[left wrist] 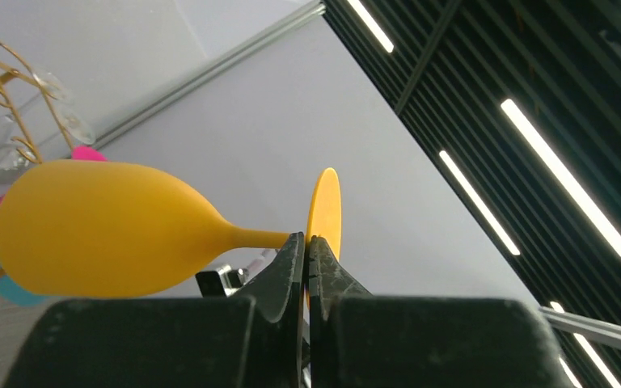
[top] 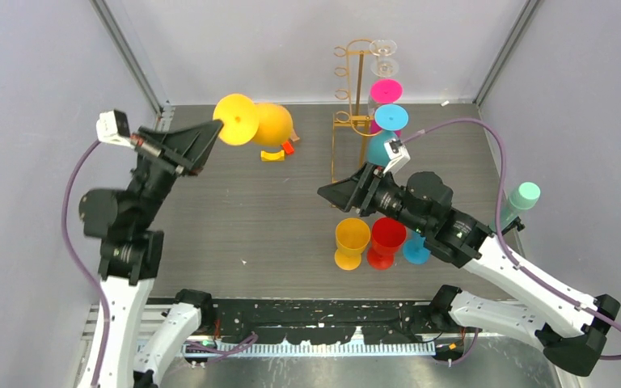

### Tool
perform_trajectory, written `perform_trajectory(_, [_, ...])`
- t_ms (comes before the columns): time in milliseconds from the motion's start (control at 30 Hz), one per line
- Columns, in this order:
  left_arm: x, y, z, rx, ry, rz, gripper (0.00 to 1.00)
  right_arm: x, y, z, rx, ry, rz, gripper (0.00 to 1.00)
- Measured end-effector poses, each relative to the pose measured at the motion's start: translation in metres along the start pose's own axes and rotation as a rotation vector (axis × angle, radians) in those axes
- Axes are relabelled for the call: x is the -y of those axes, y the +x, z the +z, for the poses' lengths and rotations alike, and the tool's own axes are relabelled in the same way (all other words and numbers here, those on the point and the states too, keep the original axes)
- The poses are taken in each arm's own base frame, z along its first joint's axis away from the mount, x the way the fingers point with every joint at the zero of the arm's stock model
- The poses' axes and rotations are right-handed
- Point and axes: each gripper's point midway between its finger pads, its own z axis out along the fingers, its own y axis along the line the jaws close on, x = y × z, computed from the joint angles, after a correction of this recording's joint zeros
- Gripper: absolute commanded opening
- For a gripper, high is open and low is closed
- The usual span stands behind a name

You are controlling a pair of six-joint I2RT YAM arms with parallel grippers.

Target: Take the wine glass off the wine glass rack

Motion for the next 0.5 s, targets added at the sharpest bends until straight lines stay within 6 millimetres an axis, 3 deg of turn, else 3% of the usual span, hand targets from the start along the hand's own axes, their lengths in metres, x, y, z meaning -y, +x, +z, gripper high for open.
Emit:
perform_trajectory(100, [0.022, 0.007, -0.024, 0.006, 0.043, -0.015, 0.00, -0.019, -0.007, 0.002, 0.041, -0.102, 0.039, 0.76])
perform_trajectory(167, [0.025, 0.010, -0.032, 0.005, 0.044, -0.034, 0.00, -0.033, -0.015, -0.001, 0.073, -0.168, 0.060, 0.76])
perform_trajectory(500, [-0.002, 0.017, -0.033, -0.017, -0.034, -0.281, 0.00, -0.082, -0.049, -0.012, 0.200, -0.377, 0.082, 0.79])
